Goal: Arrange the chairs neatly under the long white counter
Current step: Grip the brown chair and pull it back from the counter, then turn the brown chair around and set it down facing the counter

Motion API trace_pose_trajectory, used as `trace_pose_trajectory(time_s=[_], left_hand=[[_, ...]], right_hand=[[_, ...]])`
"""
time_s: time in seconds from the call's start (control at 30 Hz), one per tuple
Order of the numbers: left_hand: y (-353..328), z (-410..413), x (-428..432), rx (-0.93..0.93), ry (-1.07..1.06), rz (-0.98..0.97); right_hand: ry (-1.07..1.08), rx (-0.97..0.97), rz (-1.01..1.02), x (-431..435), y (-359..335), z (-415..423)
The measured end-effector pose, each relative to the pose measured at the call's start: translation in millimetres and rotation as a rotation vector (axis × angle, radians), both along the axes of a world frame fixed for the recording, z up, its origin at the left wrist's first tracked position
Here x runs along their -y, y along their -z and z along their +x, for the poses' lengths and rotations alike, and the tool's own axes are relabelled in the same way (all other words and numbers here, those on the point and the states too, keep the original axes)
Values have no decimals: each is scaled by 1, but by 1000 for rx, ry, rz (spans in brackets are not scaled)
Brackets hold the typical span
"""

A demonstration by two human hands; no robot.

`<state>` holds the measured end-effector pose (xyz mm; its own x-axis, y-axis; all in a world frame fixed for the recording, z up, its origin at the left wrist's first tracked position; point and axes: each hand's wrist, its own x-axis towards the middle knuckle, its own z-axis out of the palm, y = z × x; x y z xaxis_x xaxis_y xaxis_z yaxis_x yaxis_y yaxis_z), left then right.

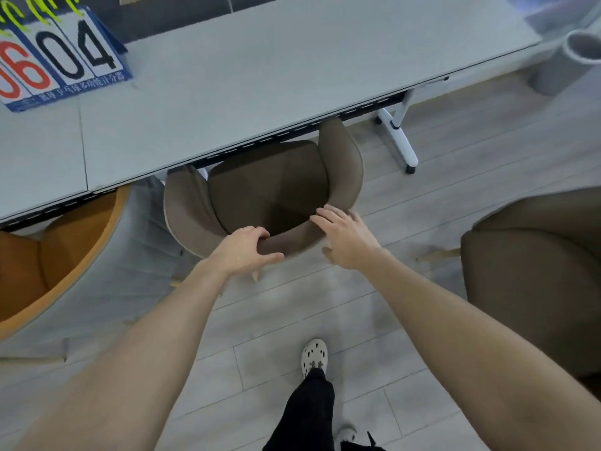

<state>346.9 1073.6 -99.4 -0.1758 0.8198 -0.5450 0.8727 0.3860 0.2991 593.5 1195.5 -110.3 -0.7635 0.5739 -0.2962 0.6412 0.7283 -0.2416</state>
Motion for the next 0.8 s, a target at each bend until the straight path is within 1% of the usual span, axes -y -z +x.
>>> trace_pose_trajectory(time_s=[0.1, 0.23, 0.4, 0.5, 0.63, 0.8], left_hand=[[-13, 51, -28, -71, 112, 49], [-33, 136, -67, -160, 285, 53], [-47, 266, -88, -182, 491, -2], [-51, 356, -77, -203, 555, -4], [-45, 473, -57, -194, 622, -37], [-56, 605, -48, -184, 741, -38]], right_hand=[[189, 3, -79, 4, -22, 61], [429, 69, -178, 18, -37, 183], [628, 67, -161, 55, -47, 353], [705, 48, -156, 84, -50, 453], [753, 47, -141, 116, -59, 574], [808, 43, -146, 129, -78, 692]])
